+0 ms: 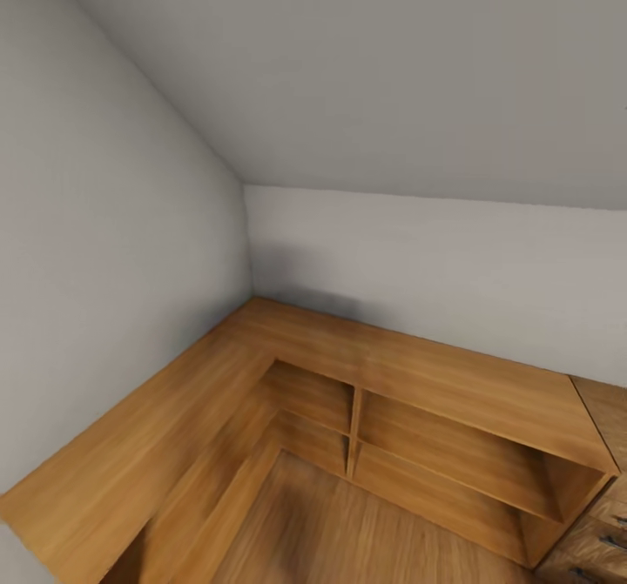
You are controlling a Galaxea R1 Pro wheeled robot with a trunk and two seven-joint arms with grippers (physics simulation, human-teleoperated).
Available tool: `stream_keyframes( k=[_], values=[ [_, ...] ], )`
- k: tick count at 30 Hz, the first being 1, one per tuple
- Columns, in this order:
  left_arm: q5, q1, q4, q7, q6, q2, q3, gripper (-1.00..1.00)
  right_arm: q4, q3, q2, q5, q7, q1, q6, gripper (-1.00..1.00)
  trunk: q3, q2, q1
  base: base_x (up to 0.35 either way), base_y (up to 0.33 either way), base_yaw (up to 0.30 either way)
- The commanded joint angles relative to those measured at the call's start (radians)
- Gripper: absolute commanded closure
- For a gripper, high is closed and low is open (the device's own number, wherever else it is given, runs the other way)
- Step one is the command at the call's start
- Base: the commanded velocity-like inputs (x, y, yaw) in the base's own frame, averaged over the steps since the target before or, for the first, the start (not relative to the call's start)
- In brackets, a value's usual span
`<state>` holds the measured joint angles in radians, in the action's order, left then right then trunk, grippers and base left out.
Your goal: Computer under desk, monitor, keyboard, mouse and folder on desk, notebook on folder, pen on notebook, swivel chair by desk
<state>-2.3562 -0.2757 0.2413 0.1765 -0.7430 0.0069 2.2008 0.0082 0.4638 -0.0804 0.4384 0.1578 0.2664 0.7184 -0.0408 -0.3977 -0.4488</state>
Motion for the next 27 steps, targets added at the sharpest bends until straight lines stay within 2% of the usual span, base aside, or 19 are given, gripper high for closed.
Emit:
stream_keyframes(
  k=[1, 12, 27],
  values=[
    [0.000, -0.002, 0.004, 0.009, -0.005, 0.001, 0.008, -1.00, 0.001, 0.008, 0.000, 0.003, 0.006, 0.001, 0.002, -1.00, -0.004, -0.002, -0.001, 0.298, 0.130, -0.200],
    [0.000, -0.002, 0.003, 0.009, -0.005, 0.001, 0.008, -1.00, 0.001, 0.006, 0.002, 0.004, 0.006, 0.001, 0.004, -1.00, -0.014, -0.002, -0.001, 0.261, 0.186, -0.233],
    [0.000, -0.002, 0.003, 0.009, -0.004, 0.001, 0.008, -1.00, 0.000, 0.005, 0.003, 0.003, 0.006, 0.001, 0.005, -1.00, -0.017, -0.002, -0.001, 0.028, 0.025, -0.284]
  ],
)
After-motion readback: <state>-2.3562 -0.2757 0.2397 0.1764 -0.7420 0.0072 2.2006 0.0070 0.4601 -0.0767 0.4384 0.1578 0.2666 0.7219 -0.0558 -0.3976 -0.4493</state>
